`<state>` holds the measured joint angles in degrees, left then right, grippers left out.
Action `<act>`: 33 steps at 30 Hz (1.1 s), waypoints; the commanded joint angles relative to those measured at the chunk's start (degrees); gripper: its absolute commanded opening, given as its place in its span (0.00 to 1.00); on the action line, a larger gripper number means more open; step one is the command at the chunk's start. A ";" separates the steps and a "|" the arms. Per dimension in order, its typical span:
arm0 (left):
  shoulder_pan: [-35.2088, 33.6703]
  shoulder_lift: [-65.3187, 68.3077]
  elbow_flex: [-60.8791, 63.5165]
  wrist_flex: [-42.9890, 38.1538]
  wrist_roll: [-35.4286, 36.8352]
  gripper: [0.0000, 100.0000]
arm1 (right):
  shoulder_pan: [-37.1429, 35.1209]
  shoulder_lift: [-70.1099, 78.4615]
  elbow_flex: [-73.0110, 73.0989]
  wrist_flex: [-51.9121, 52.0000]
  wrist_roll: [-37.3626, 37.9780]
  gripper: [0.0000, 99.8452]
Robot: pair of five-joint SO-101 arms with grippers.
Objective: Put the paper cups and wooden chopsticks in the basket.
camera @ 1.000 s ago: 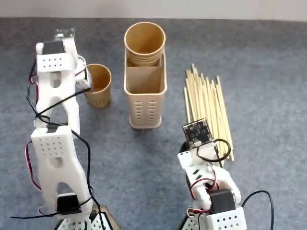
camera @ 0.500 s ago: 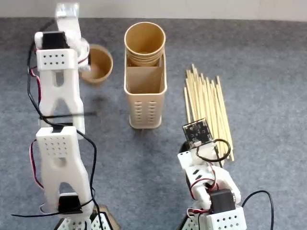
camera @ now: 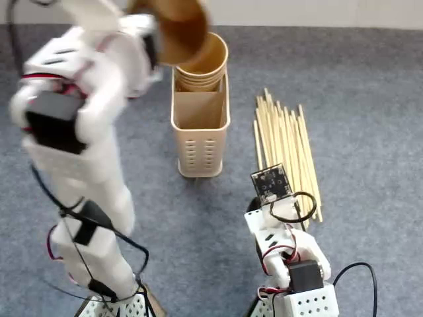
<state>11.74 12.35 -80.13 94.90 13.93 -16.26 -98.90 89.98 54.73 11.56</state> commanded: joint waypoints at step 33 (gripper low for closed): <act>-3.12 5.85 21.41 -11.96 -13.71 0.24 | -0.48 -0.31 -0.22 -0.22 -0.44 0.20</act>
<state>8.92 19.47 -56.57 84.88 4.26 -16.26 -98.90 89.98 54.73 11.47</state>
